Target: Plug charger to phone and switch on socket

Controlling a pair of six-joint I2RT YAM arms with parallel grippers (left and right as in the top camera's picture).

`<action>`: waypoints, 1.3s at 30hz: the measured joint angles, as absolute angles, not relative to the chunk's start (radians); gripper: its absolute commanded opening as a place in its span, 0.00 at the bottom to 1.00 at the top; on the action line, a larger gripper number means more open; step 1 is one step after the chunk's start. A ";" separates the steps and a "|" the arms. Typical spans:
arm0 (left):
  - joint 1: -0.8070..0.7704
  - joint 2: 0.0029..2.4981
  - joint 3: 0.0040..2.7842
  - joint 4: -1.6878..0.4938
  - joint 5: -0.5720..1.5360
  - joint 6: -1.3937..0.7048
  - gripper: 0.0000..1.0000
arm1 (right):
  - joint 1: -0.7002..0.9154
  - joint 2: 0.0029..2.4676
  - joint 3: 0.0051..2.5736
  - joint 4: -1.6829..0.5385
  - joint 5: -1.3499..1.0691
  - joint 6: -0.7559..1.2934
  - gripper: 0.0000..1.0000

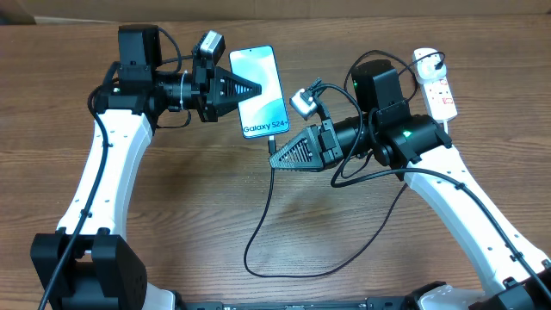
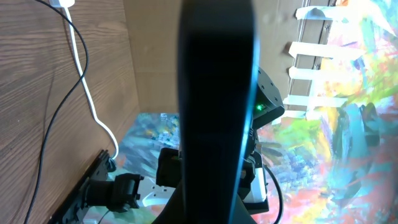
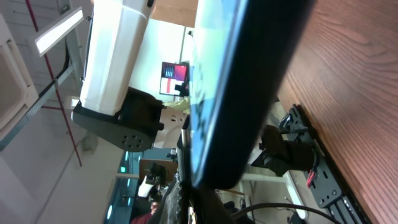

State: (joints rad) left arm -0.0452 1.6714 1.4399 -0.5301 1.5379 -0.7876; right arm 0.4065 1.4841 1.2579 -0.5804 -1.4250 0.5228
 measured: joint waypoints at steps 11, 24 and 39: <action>-0.045 1.671 1.440 -0.530 1.538 -0.795 0.04 | 0.432 1.484 1.258 -0.580 -1.413 0.524 0.04; -0.045 1.671 1.440 -0.530 1.538 -0.813 0.04 | 0.432 1.485 1.258 -0.580 -1.406 0.524 0.04; -0.045 1.671 1.440 -0.530 1.538 -0.813 0.04 | 0.432 1.484 1.258 -0.574 -1.387 0.524 0.04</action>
State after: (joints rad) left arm -0.0452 1.6714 1.4399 -0.5301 1.5379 -0.8131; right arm 0.4320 1.4841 1.2579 -0.5739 -1.3869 0.5240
